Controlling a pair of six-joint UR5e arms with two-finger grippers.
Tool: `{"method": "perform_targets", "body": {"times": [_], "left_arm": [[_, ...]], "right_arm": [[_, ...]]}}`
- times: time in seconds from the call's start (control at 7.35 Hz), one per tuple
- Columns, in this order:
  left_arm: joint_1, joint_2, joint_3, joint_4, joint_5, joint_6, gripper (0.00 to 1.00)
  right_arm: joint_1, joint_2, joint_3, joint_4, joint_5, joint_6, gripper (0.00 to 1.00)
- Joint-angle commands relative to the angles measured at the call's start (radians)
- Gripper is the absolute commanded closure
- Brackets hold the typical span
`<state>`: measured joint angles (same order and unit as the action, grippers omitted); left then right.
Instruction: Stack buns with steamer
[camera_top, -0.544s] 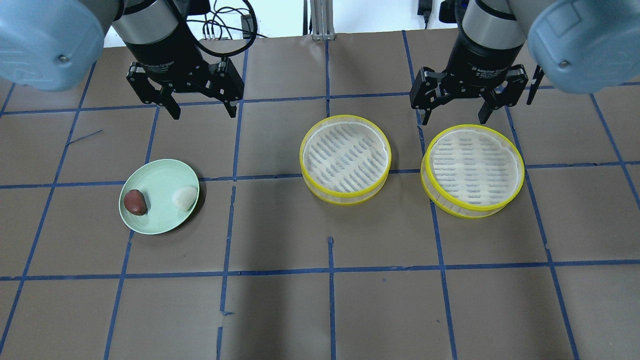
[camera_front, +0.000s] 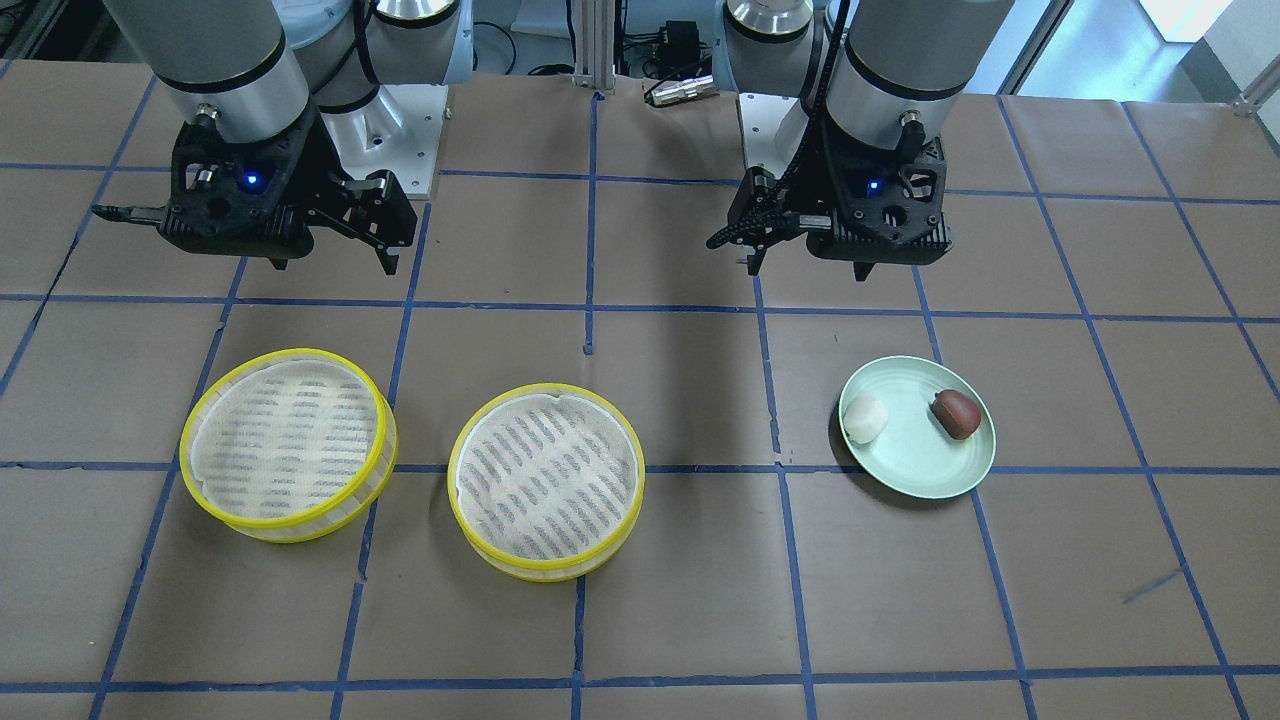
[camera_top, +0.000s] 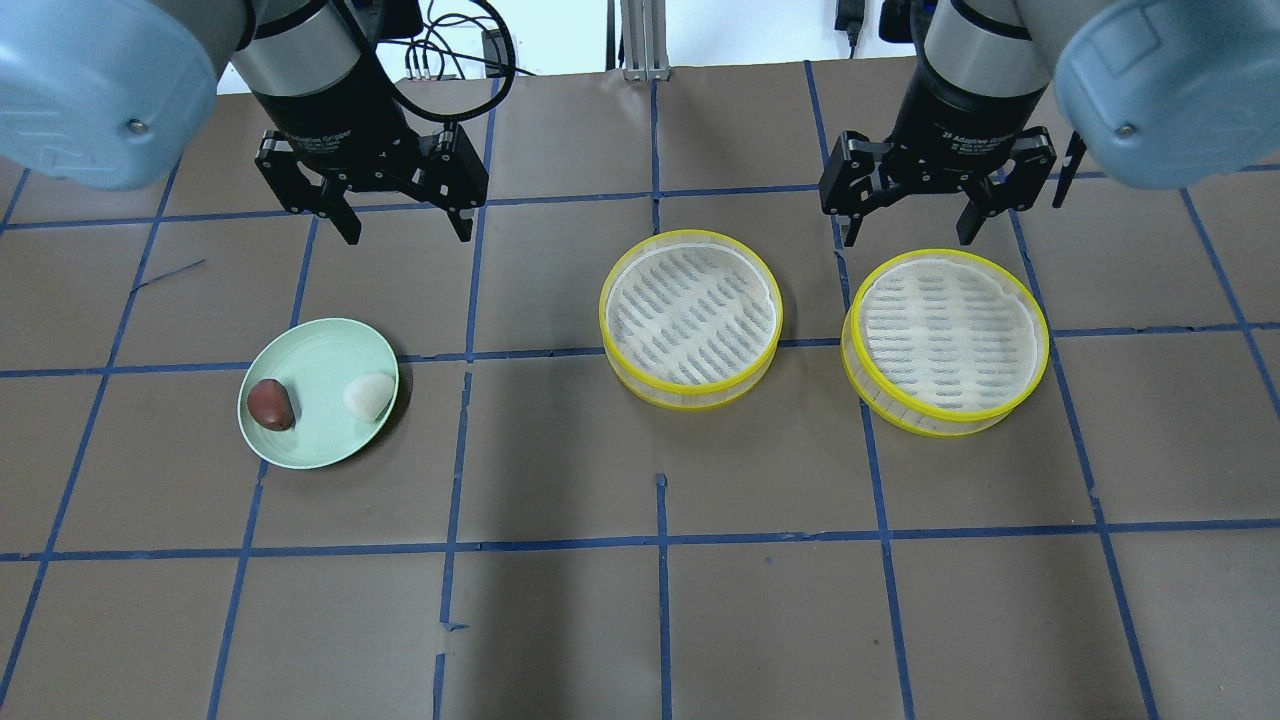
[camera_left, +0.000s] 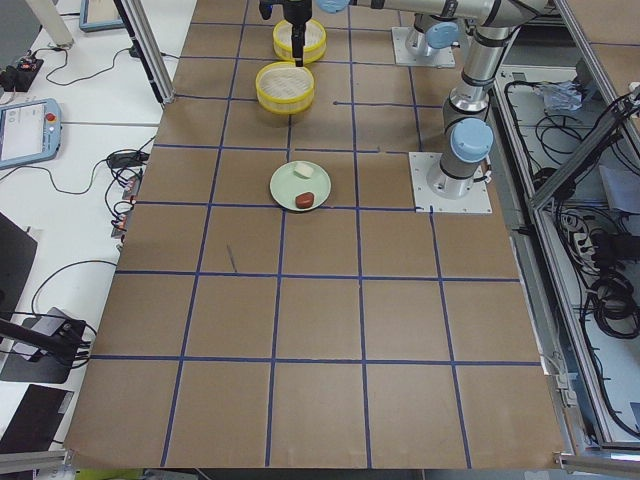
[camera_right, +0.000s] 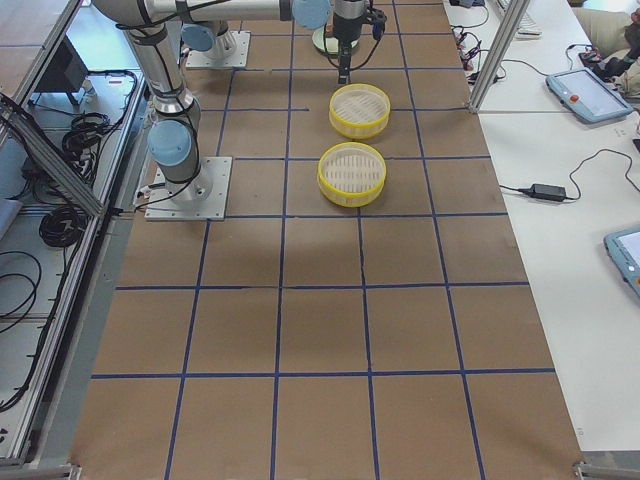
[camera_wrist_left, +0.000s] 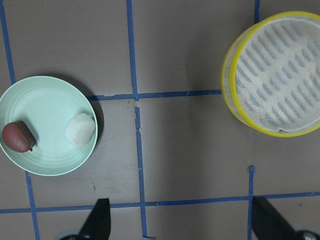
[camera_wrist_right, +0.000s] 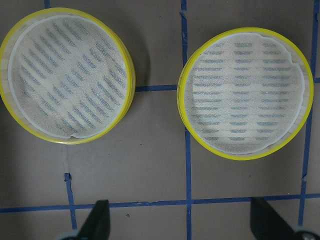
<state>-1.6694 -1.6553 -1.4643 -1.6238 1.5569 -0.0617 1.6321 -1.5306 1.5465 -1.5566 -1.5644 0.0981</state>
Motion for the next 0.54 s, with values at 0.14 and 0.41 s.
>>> {"method": "perform_targets", "body": {"times": [0.14, 0.41], "left_arm": [[0.083, -0.007, -0.086, 0.034, -0.003, 0.075, 0.00], [0.254, -0.075, -0.265, 0.308, -0.009, 0.271, 0.00]], "right_arm": [[-0.002, 0.001, 0.000, -0.007, -0.005, 0.000, 0.00], [0.000, 0.001, 0.001, -0.007, -0.003, 0.002, 0.00]]}}
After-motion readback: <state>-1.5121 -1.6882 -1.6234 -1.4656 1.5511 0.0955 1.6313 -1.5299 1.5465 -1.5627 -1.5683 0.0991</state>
